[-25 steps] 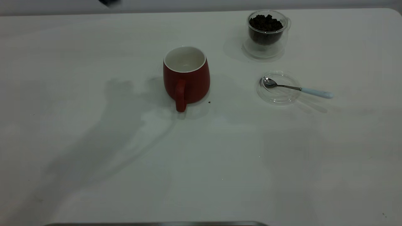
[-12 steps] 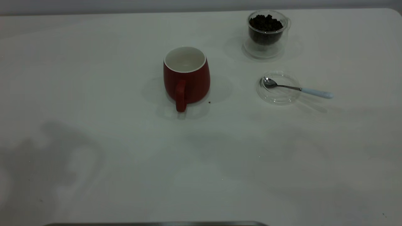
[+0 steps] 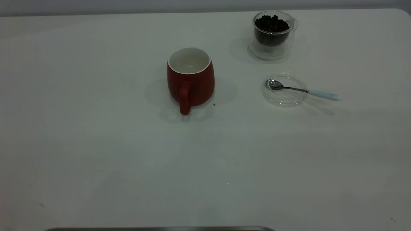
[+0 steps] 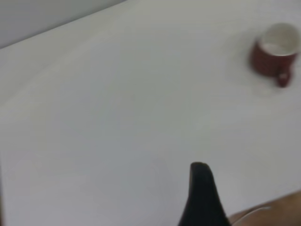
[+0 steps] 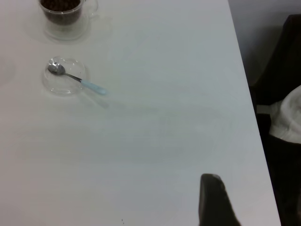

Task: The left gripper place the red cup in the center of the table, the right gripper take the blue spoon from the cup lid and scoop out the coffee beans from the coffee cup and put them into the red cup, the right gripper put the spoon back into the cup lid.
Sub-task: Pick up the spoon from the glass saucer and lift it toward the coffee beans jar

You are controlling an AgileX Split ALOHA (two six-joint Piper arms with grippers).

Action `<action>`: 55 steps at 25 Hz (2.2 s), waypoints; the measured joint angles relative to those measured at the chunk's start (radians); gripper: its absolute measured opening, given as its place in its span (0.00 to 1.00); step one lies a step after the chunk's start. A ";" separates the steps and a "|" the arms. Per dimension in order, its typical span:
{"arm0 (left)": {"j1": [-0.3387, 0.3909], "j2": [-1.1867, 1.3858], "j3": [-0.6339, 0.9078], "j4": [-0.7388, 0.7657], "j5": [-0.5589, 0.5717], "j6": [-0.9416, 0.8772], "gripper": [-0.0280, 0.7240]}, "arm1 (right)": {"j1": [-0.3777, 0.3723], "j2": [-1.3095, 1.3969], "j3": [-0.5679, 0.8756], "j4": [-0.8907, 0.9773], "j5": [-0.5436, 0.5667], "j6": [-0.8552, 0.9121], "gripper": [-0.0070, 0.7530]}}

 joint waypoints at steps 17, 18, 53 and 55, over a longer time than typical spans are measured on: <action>0.000 -0.471 0.524 -0.165 -0.005 0.057 0.82 | 0.000 0.000 0.000 0.000 0.000 0.000 0.60; 0.000 -0.471 0.527 -0.165 -0.006 0.043 0.82 | 0.000 0.000 0.000 0.000 0.000 0.000 0.60; 0.476 -0.655 0.555 -0.162 -0.029 0.025 0.82 | 0.000 0.000 0.000 0.000 0.000 0.000 0.60; 0.504 -0.655 0.555 -0.160 -0.029 0.033 0.82 | 0.000 0.000 0.000 0.000 0.000 0.000 0.60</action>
